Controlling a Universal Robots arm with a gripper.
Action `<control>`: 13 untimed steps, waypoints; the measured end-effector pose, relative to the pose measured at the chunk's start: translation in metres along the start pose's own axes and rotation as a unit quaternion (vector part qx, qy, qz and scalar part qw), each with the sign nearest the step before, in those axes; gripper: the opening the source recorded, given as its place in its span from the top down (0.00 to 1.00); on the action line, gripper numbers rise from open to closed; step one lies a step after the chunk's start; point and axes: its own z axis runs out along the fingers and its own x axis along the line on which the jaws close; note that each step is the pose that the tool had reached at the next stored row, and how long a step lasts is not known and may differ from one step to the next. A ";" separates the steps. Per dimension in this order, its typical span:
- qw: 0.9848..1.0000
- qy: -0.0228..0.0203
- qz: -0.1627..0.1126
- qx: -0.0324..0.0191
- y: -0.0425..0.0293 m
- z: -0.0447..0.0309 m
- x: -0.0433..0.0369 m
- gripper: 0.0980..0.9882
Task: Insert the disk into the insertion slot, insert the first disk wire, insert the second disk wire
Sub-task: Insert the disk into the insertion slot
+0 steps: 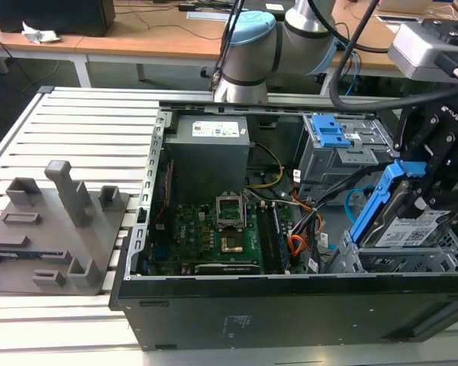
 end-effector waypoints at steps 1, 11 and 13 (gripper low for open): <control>1.000 0.000 0.000 0.000 -0.0001 0.0032 0.0000 0.70; 1.000 0.000 0.000 0.000 -0.0003 0.0084 0.0000 0.62; 1.000 0.000 0.000 0.000 -0.0003 0.0083 0.0000 0.64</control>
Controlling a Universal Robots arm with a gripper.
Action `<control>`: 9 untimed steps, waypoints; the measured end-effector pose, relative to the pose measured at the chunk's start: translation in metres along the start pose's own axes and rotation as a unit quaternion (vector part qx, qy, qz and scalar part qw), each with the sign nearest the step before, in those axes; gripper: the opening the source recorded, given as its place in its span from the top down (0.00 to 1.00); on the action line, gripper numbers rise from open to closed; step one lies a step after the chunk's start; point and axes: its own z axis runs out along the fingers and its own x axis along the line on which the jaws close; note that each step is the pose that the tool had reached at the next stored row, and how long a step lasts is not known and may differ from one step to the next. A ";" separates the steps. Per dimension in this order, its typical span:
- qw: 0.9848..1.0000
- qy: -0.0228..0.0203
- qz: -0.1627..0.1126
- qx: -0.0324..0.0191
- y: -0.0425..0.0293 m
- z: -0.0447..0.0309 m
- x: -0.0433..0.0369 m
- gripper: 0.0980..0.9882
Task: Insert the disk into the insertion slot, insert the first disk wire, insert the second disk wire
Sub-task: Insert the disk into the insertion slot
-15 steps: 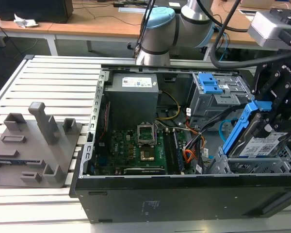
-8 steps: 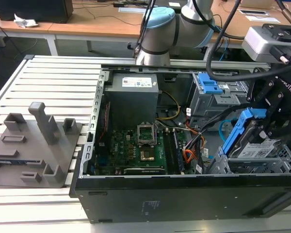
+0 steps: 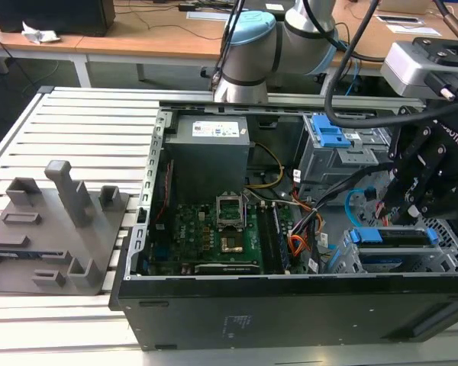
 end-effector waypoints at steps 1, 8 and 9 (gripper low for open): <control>1.000 0.000 0.000 0.000 0.0000 0.0000 0.0000 0.71; 1.000 0.000 0.000 0.000 0.0000 0.0002 0.0000 0.99; 1.000 0.000 0.000 0.000 0.0000 0.0002 0.0000 0.99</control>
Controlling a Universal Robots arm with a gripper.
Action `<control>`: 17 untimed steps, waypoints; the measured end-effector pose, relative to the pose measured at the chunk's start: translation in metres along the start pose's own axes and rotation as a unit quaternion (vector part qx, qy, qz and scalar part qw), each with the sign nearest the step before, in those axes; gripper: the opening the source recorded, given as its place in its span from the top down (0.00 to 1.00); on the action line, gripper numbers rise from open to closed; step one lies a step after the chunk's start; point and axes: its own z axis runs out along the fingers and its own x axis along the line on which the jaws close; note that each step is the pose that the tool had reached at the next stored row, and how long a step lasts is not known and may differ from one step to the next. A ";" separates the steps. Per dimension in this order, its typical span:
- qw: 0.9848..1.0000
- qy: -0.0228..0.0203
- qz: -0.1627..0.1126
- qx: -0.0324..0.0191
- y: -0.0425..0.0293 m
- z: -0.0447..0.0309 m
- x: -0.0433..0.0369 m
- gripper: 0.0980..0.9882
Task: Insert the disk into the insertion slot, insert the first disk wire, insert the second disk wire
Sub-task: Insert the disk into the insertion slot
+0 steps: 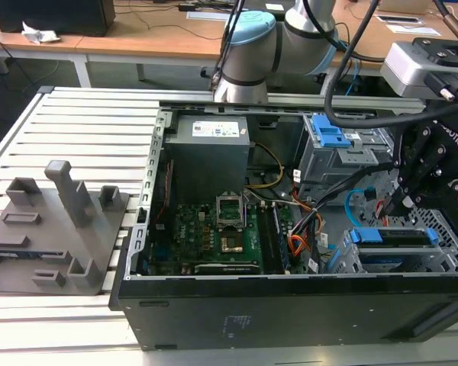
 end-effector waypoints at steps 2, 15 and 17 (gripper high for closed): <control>1.000 0.000 0.000 0.000 -0.0002 0.0001 0.0000 0.99; 1.000 0.000 0.000 -0.003 -0.0132 0.0252 -0.0009 0.99; 1.000 0.000 0.000 -0.003 -0.0135 0.0289 -0.0010 0.99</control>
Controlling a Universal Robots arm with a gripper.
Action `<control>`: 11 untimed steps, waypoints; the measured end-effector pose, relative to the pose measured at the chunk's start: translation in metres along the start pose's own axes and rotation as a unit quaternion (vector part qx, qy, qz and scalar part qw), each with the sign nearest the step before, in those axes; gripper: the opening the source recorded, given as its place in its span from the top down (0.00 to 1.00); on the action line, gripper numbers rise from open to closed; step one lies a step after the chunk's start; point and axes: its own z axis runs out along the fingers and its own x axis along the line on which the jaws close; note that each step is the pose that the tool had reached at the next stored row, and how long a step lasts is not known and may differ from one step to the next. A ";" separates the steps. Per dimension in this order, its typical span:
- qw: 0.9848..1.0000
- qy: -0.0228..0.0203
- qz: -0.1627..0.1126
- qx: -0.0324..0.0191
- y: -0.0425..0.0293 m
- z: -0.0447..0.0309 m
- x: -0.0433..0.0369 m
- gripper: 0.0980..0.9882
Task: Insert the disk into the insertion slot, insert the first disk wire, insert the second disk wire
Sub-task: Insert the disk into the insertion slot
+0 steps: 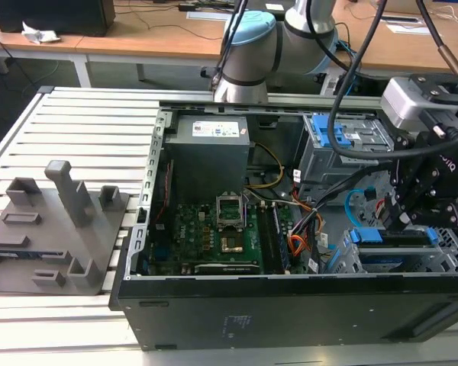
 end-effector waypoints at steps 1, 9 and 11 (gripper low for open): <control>1.000 0.000 0.000 0.000 -0.0004 0.0030 0.0000 0.99; 1.000 0.000 0.000 0.000 -0.0082 0.0058 -0.0003 0.99; 1.000 0.000 0.000 0.000 -0.0083 0.0058 -0.0002 0.99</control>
